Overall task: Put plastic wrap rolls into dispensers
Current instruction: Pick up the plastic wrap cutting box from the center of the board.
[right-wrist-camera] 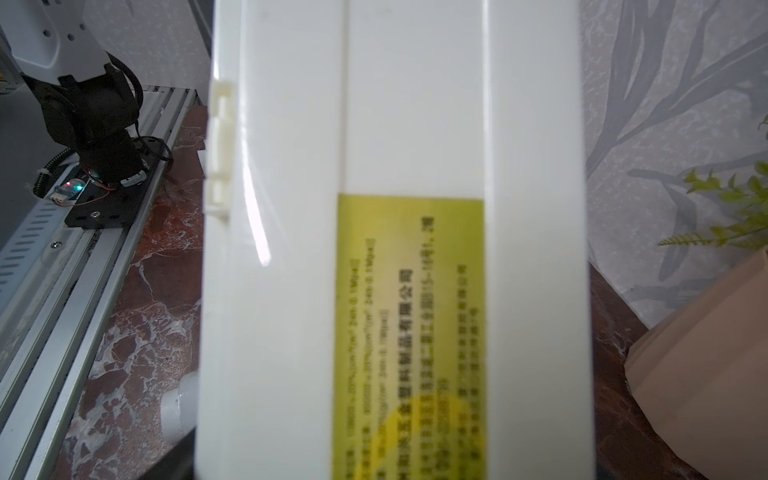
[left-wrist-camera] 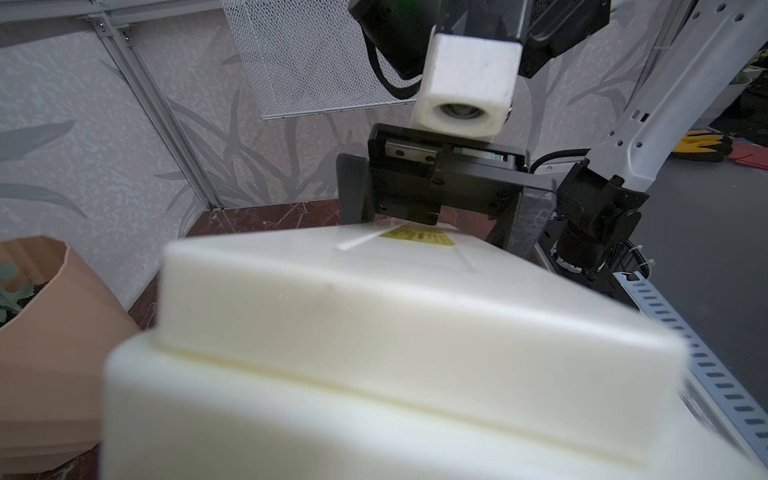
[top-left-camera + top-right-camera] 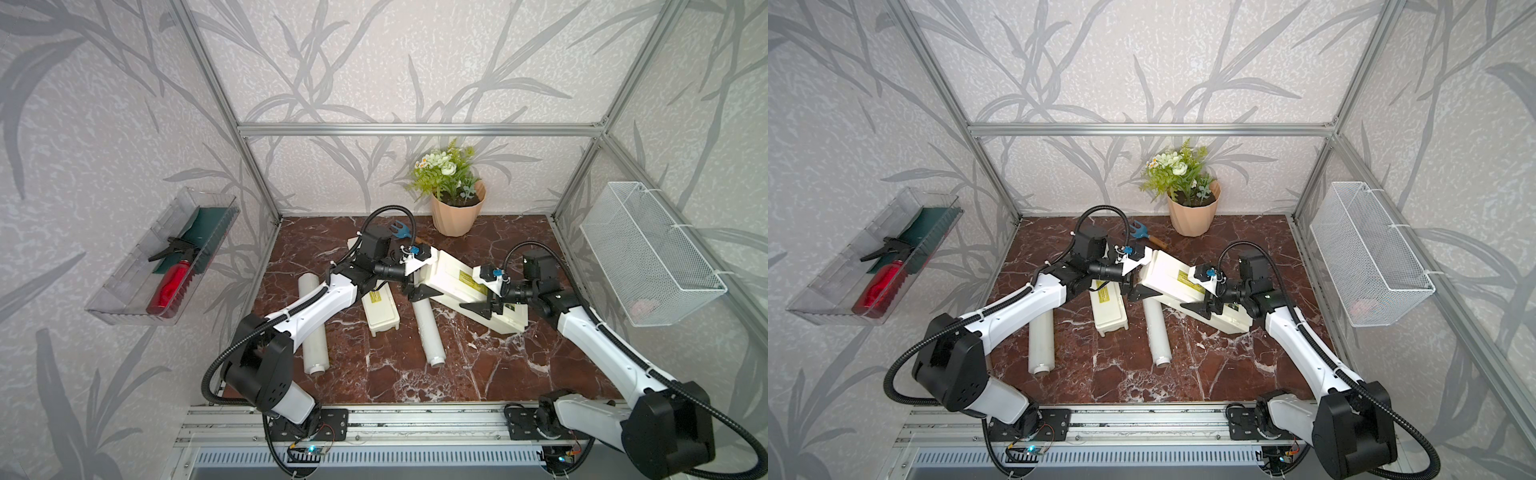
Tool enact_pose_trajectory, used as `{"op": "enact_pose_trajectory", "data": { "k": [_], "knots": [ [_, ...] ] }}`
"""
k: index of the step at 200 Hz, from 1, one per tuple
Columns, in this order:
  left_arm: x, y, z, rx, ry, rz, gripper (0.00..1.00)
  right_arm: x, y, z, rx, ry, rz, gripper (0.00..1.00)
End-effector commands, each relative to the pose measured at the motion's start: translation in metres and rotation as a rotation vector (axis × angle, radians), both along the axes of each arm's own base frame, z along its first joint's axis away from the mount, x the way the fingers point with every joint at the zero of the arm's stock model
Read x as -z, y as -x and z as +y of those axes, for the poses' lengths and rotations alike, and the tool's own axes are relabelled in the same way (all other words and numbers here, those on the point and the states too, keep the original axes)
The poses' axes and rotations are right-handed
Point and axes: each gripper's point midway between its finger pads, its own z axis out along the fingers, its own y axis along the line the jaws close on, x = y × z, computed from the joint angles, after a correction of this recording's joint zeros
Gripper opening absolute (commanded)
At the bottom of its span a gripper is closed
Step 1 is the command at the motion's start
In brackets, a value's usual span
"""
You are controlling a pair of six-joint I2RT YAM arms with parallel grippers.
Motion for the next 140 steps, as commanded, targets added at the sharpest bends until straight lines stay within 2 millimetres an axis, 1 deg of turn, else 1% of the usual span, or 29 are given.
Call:
{"op": "enact_pose_trajectory", "data": {
  "k": [1,16,25,36,57,65,73,86,101,117,140],
  "knots": [
    [-0.013,-0.011,0.001,-0.050,-0.002,-0.094,0.80,-0.024,0.018,0.010,-0.091,-0.084,-0.005,0.90],
    [-0.015,-0.011,0.000,-0.046,0.007,-0.077,0.61,-0.026,0.014,0.011,-0.073,-0.096,-0.006,0.94],
    [-0.017,-0.013,-0.001,-0.051,0.018,-0.068,0.54,-0.028,0.007,0.010,-0.030,-0.109,-0.006,1.00],
    [-0.019,-0.014,-0.002,-0.058,0.035,-0.055,0.47,-0.033,-0.001,0.007,0.030,-0.125,-0.017,0.99],
    [-0.022,-0.018,-0.003,-0.084,0.071,-0.037,0.41,-0.047,-0.004,0.003,0.076,-0.135,-0.048,0.99],
    [-0.022,-0.021,-0.002,-0.100,0.079,-0.028,0.39,-0.052,-0.001,0.002,0.076,-0.139,-0.057,0.99],
    [-0.023,-0.022,-0.002,-0.107,0.089,-0.024,0.35,-0.058,0.002,0.001,0.080,-0.147,-0.063,0.99],
    [-0.025,-0.027,-0.002,-0.138,0.113,-0.014,0.32,-0.060,0.006,0.002,0.096,-0.138,-0.077,0.99],
    [-0.025,-0.029,-0.003,-0.148,0.128,0.007,0.30,-0.051,0.007,0.002,0.145,-0.103,-0.092,0.99],
    [-0.026,-0.029,-0.005,-0.142,0.144,0.019,0.28,-0.041,0.013,0.004,0.143,-0.093,-0.112,0.99],
    [-0.029,-0.024,-0.007,-0.126,0.153,0.017,0.28,-0.041,0.013,0.005,0.146,-0.099,-0.091,0.99]
  ]
}}
